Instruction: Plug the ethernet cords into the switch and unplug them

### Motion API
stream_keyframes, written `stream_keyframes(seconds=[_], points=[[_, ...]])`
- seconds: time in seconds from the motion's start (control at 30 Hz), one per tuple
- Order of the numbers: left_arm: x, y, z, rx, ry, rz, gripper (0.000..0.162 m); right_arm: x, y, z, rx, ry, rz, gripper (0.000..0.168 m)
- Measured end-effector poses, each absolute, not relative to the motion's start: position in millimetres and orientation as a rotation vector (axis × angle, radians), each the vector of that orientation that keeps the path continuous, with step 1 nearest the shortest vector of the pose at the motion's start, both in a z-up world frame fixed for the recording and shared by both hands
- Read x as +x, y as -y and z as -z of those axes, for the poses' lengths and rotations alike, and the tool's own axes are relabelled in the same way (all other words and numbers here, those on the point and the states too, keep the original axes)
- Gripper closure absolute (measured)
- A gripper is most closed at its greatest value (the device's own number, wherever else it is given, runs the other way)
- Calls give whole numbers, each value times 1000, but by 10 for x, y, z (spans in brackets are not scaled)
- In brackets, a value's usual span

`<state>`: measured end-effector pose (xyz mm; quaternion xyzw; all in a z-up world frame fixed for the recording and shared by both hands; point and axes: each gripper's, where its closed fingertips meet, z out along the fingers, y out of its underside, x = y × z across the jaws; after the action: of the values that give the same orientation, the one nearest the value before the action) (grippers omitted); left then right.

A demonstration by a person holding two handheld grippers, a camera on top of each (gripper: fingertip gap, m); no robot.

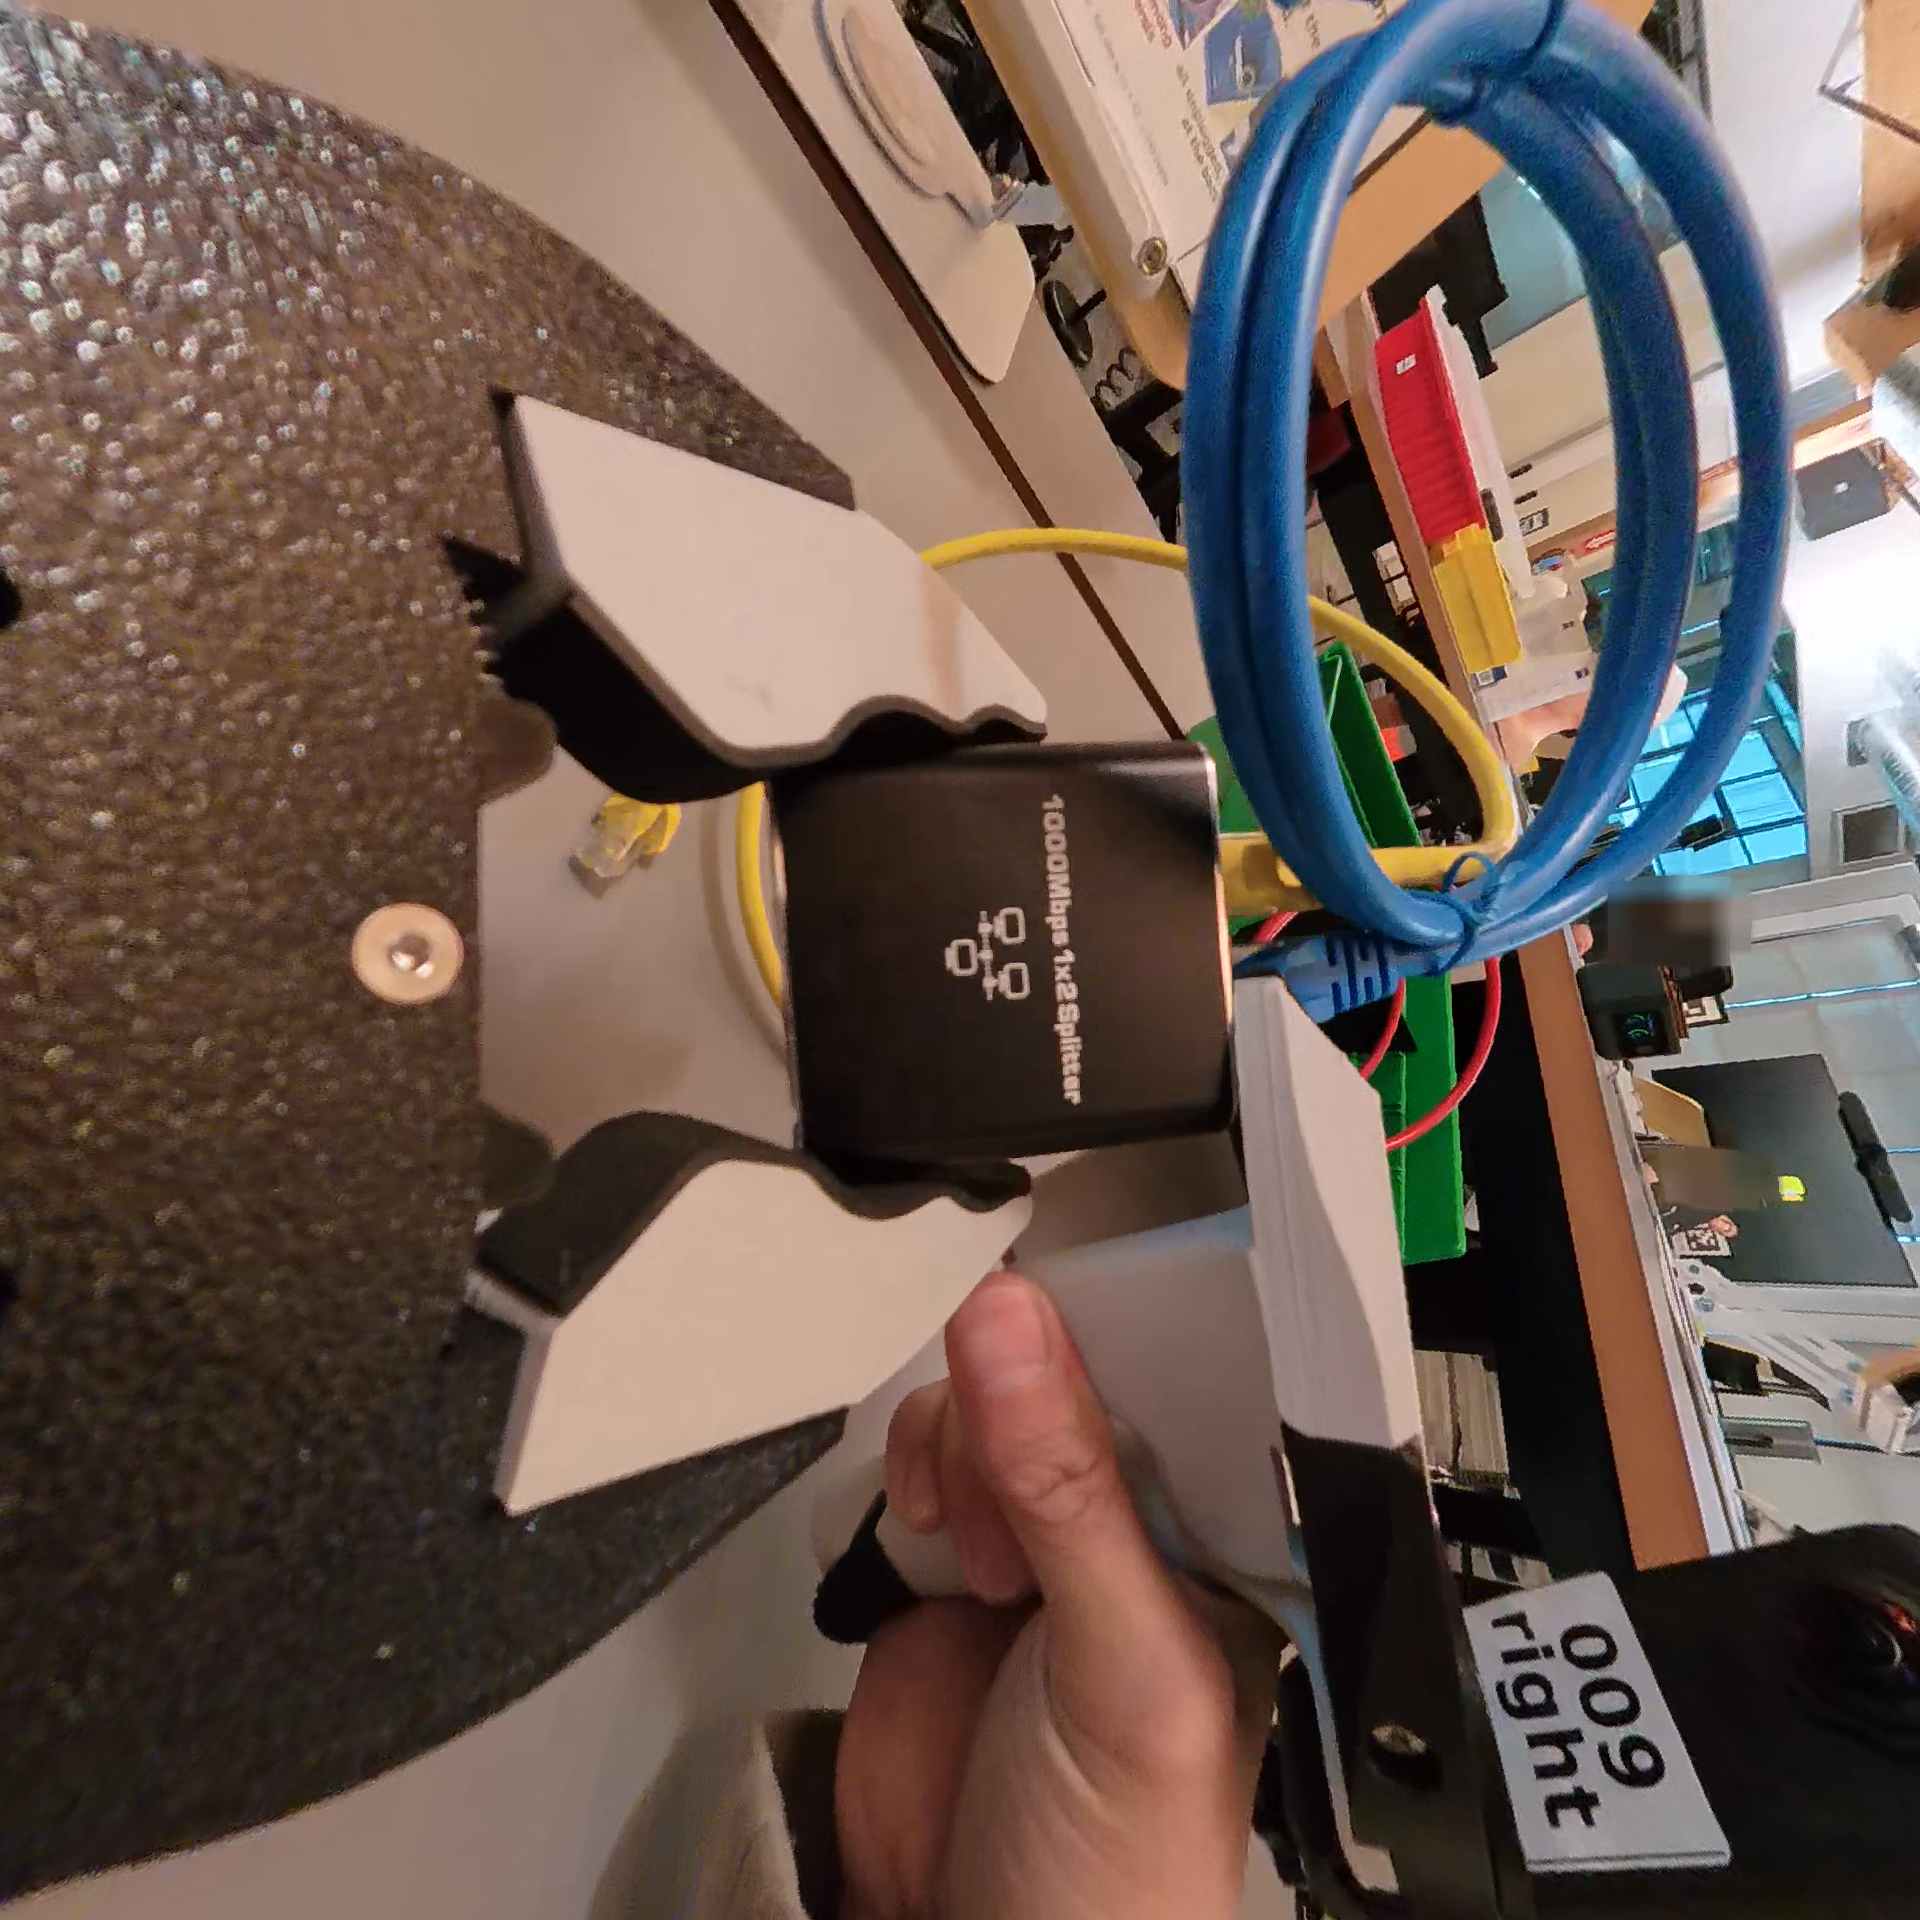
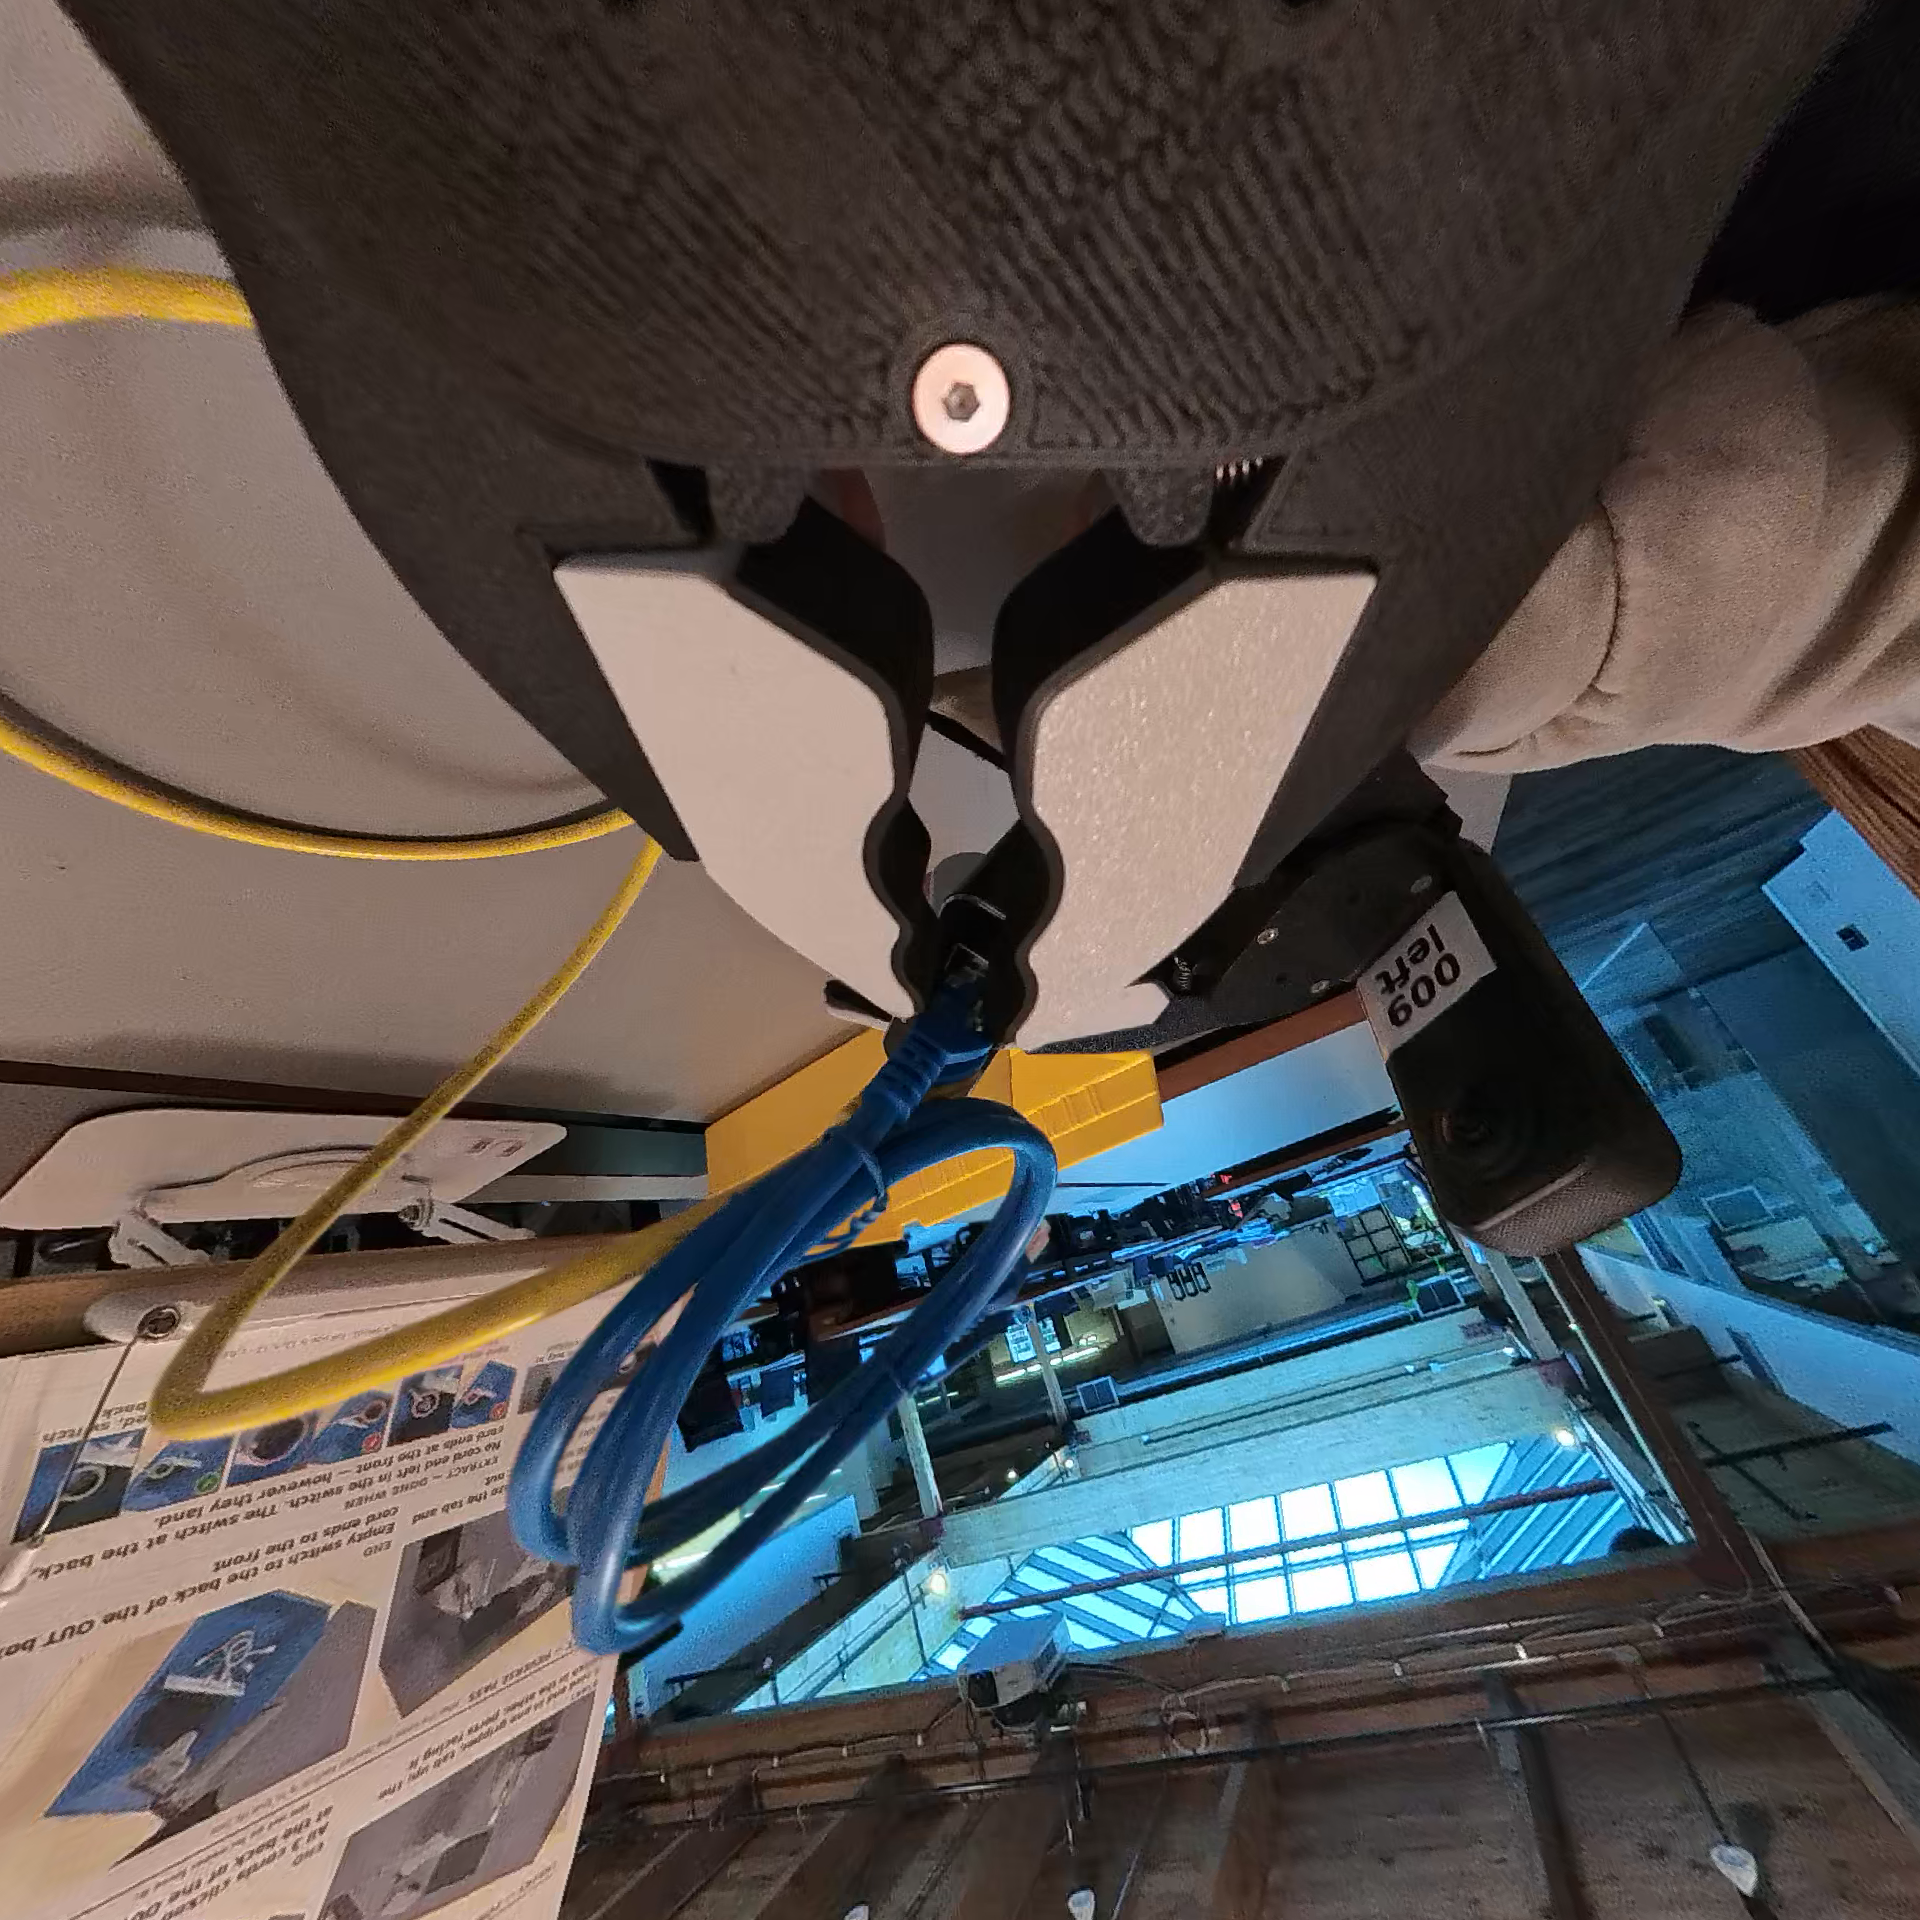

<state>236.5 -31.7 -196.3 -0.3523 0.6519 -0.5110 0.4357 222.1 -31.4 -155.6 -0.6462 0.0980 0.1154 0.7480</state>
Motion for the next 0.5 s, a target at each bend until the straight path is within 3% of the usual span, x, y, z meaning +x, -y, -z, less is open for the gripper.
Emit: stream_keyframes(seconds=[0.2, 0.5], points=[[2359, 271, 1927, -788, -1603, 1138, 86, 2185, 334, 1533, -1414, -187, -260, 156], [2345, 344, 1938, -837, -1622, 1283, 86, 2192, 352, 1534, -1467, -154, -191, 157]])
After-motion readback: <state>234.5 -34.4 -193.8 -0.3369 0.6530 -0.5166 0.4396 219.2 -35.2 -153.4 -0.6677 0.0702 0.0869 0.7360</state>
